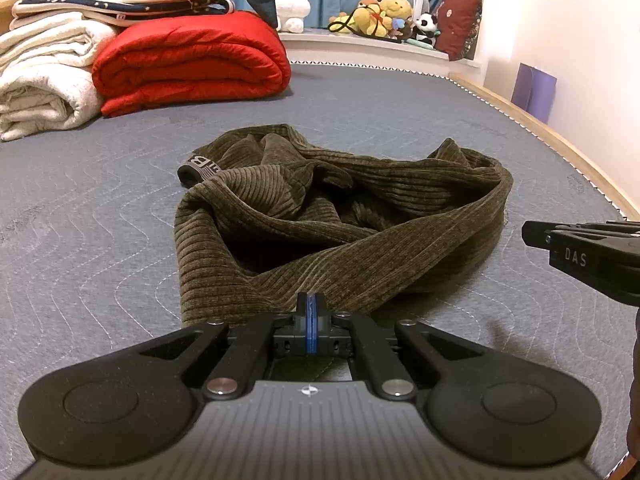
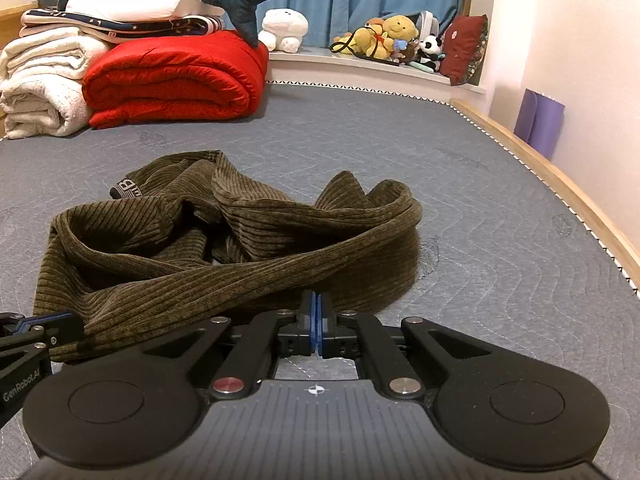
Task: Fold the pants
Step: 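Reach both grippers toward the crumpled olive corduroy pants, then grasp the waistband with the left gripper while the right gripper grasps a pant leg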
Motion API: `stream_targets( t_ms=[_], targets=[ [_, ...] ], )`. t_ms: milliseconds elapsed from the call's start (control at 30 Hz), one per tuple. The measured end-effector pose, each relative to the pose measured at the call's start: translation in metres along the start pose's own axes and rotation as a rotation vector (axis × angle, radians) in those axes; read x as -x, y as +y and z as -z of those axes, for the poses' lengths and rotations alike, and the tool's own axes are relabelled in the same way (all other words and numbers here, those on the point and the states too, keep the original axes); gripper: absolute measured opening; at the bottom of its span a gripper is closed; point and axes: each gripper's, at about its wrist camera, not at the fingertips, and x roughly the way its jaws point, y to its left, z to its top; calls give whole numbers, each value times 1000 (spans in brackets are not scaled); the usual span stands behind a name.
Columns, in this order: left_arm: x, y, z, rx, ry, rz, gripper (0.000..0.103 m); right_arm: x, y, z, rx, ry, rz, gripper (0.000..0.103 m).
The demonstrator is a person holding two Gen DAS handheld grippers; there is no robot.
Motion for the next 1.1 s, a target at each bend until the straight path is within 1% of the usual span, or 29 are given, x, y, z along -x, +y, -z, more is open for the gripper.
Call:
stream_targets(
  t_ms=[367, 433, 500, 533, 600, 667, 700, 733, 767, 800, 833, 867, 900, 933, 967, 1033, 1100],
  targets=[
    [4, 4, -6, 9, -6, 16, 0, -2, 2, -1, -1, 1, 0, 0],
    [7, 8, -13, 24, 5, 36, 0, -3, 2, -1, -3, 2, 0, 0],
    [9, 16, -29, 36, 22, 87, 0, -4, 2, -2, -13, 5, -3, 0],
    [10, 23, -40, 39, 23, 113, 2, -4, 0, -3, -25, 5, -2, 0],
    [10, 39, -59, 43, -11, 131, 3, -5, -4, -6, -47, -1, -5, 1],
    [4, 60, -73, 75, -24, 129, 9, -6, -10, -9, -81, -10, -26, 1],
    [-1, 74, -78, 114, -24, 149, 11, -7, -13, -11, -93, -12, -36, 2],
    [-7, 86, -78, 152, -26, 170, 21, -7, -17, -13, -109, -20, -55, 2],
    [-14, 99, -75, 192, -32, 189, 39, -6, -20, -14, -127, -32, -72, 2],
    [-21, 111, -70, 228, -36, 198, 50, -7, -25, -16, -151, -46, -89, 2],
    [-31, 119, -65, 255, -2, 183, 64, -8, -28, -18, -166, -48, -104, 11],
    [-41, 126, -65, 284, 58, 154, 64, -11, -31, -21, -177, -46, -116, 34],
    [-47, 133, -65, 322, 76, 162, 65, -14, -34, -24, -193, -47, -126, 50],
    [-49, 138, -65, 344, 66, 186, 71, -17, -36, -26, -203, -53, -129, 73],
    [-53, 140, -65, 355, 72, 189, 79, -20, -38, -29, -205, -58, -133, 81],
    [-63, 143, -64, 392, 98, 200, 84, -35, -41, -36, -208, -32, -154, 82],
    [-75, 143, -60, 430, 132, 235, 84, -54, -48, -38, -247, 30, -179, 83]
  ],
)
